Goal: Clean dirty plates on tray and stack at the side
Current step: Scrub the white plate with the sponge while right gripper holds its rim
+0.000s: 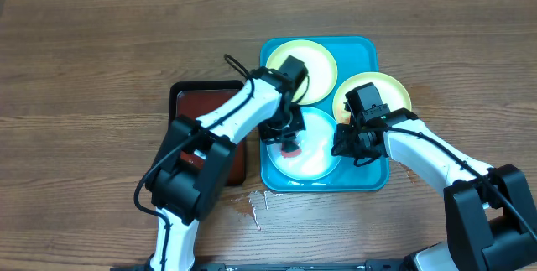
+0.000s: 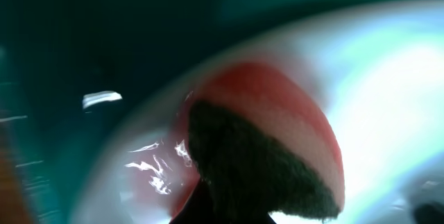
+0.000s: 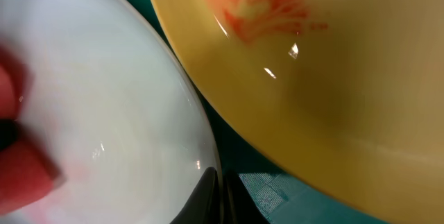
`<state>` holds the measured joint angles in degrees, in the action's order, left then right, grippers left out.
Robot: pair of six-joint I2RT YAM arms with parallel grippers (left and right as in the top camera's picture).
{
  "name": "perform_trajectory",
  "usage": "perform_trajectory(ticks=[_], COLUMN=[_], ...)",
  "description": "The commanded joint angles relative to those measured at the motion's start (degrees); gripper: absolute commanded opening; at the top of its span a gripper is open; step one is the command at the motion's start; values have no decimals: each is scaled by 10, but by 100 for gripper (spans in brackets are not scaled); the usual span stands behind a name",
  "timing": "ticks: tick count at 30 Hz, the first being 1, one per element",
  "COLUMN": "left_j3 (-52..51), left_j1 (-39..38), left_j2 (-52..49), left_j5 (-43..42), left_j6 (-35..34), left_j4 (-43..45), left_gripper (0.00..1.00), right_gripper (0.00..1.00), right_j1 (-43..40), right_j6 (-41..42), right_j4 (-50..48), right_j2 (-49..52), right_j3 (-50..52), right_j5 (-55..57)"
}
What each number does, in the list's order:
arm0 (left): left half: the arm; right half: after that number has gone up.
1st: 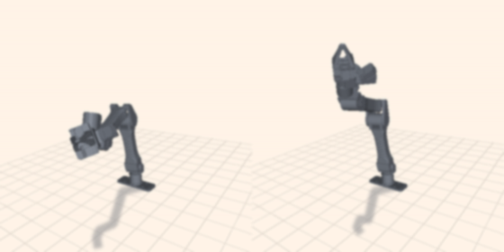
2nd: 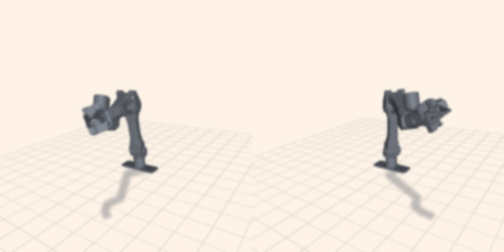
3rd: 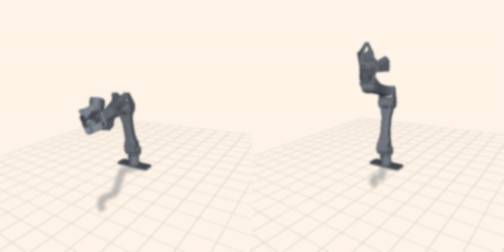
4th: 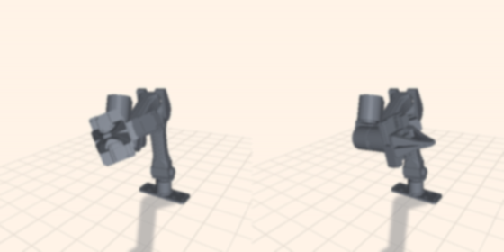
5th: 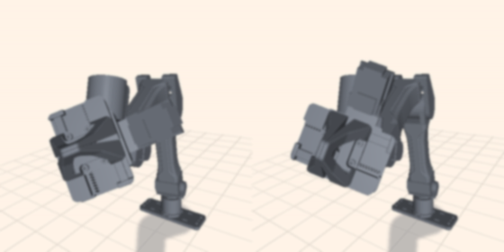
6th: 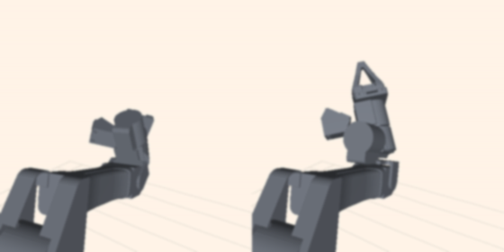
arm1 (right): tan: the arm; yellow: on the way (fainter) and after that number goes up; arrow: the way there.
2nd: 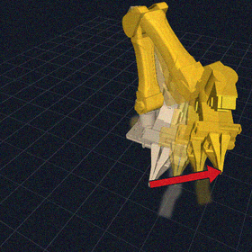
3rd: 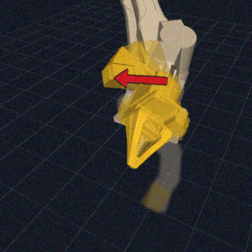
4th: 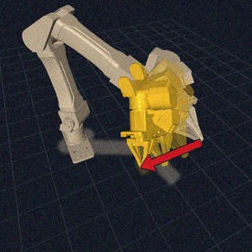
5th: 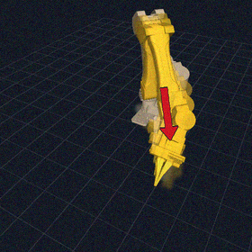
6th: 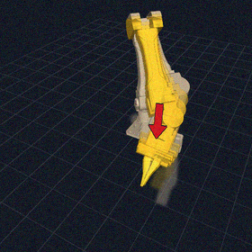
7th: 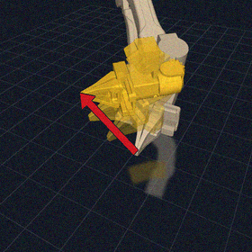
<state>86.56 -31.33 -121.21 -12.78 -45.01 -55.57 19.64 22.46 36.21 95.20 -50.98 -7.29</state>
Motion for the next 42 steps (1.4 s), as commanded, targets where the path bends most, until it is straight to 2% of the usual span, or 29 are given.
perform_trajectory(ticks=[1,7,17,23,25,31,33,37,39,42], left_j3=[10,10,9,11,18,56,63,63,63,68], left_j1=[34,25,-35,-42,-37,-22,-21,-21,-21,-19], left_j2=[-20,-22,-49,-59,-59,-59,-59,-59,-59,-59], left_j5=[56,48,-83,-123,-105,53,131,235,252,220], left_j6=[20,42,37,54,65,66,69,87,100,117], left_j4=[-30,-21,39,9,-23,-117,-125,-123,-115,-98], left_gripper=[4,4,4,4,4,4,4,4,4,4], right_gripper=[4,4,4,4,4,4,4,4,4,4], right_j1=[1,1,1,1,1,1,1,1,1,1], right_j6=[1,1,1,1,1,1,1,1,1,1], right_j4=[3,0,5,5,5,5,5,5,5,5], right_j2=[1,1,1,2,1,1,1,1,1,1], right_j3=[1,1,1,1,1,1,2,1,1,1], right_j5=[5,5,6,6,6,5,2,1,1,1])
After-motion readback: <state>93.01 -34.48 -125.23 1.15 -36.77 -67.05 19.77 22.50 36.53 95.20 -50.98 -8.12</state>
